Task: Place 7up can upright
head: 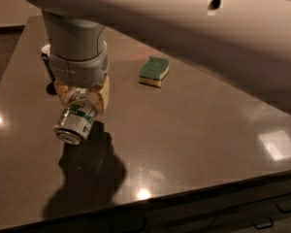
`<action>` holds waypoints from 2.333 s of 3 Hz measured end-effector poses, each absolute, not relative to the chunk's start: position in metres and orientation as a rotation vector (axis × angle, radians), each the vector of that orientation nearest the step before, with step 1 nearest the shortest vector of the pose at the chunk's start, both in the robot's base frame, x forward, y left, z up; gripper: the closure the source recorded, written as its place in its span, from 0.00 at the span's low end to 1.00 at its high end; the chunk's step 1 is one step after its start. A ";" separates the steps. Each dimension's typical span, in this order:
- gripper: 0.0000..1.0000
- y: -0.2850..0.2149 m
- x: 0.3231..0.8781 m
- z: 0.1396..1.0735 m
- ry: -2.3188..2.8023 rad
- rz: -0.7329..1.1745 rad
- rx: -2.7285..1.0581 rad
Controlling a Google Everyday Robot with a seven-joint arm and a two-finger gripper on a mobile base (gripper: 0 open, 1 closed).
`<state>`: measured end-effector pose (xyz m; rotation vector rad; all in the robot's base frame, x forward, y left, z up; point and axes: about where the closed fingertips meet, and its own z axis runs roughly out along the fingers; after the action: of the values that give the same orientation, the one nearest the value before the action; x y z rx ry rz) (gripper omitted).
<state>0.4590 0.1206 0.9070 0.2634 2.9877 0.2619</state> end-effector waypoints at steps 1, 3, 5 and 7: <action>1.00 0.131 0.464 0.913 2.936 0.267 0.034; 1.00 0.131 0.474 0.938 2.742 0.271 -0.287; 1.00 0.127 0.470 0.958 2.645 0.351 -0.336; 1.00 0.107 0.499 0.985 2.519 0.321 -0.383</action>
Offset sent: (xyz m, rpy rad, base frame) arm 0.0164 0.0179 0.0283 -0.0458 -0.2979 0.4152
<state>0.4987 0.1070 0.9846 -0.3826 2.5187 0.3214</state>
